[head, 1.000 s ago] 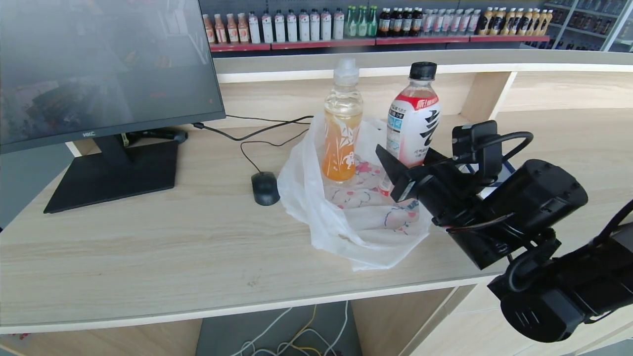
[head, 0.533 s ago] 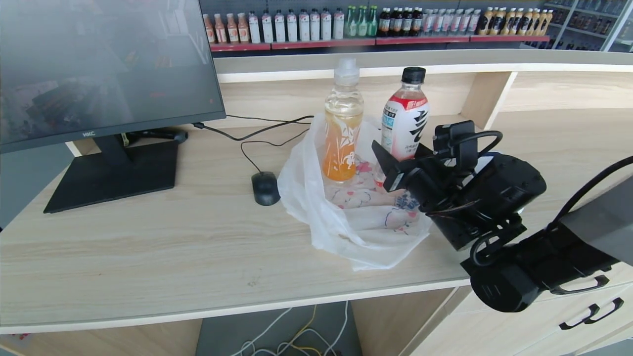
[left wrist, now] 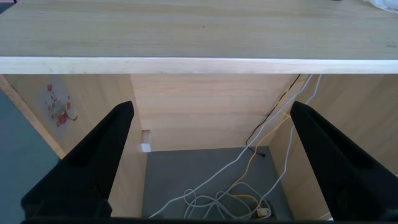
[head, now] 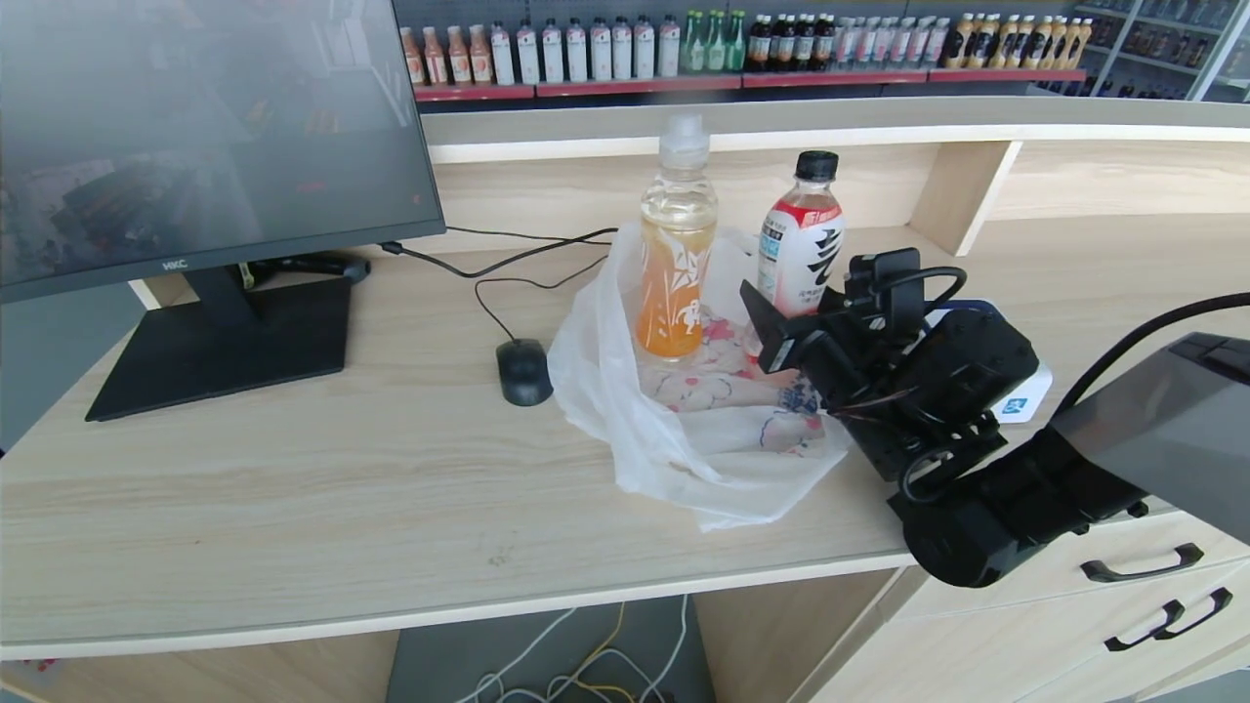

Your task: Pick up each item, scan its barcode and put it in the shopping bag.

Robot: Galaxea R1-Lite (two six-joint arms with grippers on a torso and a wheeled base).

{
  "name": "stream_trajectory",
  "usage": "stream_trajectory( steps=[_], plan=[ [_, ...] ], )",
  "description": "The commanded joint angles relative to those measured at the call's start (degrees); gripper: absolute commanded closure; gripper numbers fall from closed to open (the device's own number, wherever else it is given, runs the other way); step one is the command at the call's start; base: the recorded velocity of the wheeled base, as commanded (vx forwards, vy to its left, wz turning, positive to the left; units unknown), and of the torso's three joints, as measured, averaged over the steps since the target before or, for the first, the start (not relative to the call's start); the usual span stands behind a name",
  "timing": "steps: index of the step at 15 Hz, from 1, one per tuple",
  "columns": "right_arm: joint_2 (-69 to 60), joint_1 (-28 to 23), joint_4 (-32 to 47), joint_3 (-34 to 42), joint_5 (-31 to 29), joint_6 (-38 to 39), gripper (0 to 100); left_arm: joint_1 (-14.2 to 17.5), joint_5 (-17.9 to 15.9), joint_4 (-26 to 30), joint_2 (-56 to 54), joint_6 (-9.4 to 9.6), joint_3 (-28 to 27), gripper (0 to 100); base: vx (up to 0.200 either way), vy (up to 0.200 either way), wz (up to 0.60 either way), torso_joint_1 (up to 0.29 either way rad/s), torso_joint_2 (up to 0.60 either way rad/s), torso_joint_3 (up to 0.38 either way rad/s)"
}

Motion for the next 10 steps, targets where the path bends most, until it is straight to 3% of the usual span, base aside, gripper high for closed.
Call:
stream_trajectory(
  steps=[1, 10],
  plan=[
    [1.0, 0.0, 0.2, -0.1, 0.0, 0.0, 100, 0.0, 0.0, 0.0, 0.0, 0.02, 0.0, 0, 0.000, 0.000, 0.00, 0.000, 0.00, 0.000],
    [1.3, -0.6, 0.2, 2.1, -0.2, -0.2, 100, 0.0, 0.0, 0.0, 0.0, 0.02, 0.0, 0, 0.000, 0.000, 0.00, 0.000, 0.00, 0.000]
  ],
)
